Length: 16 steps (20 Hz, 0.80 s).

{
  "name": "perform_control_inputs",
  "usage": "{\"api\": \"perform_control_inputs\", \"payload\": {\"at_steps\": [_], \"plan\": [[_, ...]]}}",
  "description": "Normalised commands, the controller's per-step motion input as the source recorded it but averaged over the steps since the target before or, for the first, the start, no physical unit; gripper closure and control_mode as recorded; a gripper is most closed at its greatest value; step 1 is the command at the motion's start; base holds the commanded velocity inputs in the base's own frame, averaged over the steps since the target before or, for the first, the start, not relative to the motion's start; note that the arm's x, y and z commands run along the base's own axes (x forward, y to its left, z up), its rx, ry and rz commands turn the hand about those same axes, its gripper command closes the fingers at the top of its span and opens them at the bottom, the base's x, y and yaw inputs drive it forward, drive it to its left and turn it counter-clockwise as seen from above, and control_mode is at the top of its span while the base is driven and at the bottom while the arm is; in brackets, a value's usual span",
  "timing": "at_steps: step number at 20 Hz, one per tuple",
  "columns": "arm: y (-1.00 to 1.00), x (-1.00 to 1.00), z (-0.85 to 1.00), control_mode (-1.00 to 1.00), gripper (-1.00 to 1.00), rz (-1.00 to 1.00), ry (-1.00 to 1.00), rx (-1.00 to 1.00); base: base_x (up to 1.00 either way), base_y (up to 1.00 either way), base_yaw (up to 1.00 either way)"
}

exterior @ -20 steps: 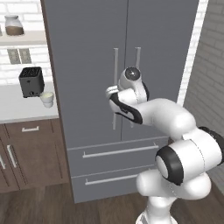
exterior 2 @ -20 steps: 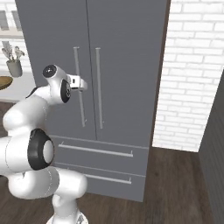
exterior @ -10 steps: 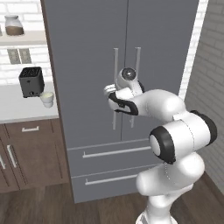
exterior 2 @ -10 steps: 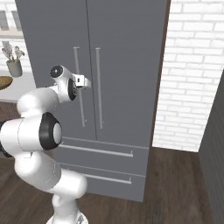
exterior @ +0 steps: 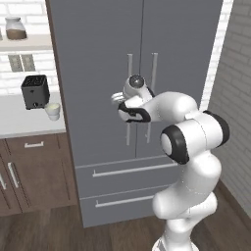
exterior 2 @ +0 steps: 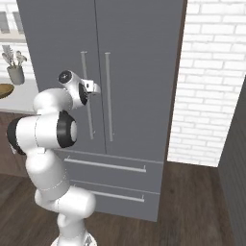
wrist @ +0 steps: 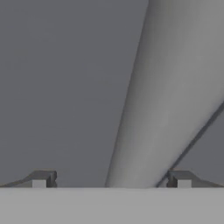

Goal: Grab a lemon wedge from the fridge and one ice cube from the ice bowl, and put them in the glass of lemonade.

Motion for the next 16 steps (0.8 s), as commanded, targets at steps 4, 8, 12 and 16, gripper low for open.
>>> {"api": "perform_control_inputs", "payload": {"at_steps": [4,8,12,16], "plan": [[0.00,0.33,-0.11,-1.00,1.00,0.00,0.00,0.00,0.00,0.00,0.00],[0.00,0.00,0.00,-1.00,1.00,0.00,0.00,0.00,0.00,0.00,0.00],[0.00,0.00,0.00,-1.00,1.00,0.00,0.00,0.00,0.00,0.00,0.00],[0.01,-0.35,0.01,-1.00,1.00,0.00,-0.12,0.00,0.00,0.00,0.00]]}}
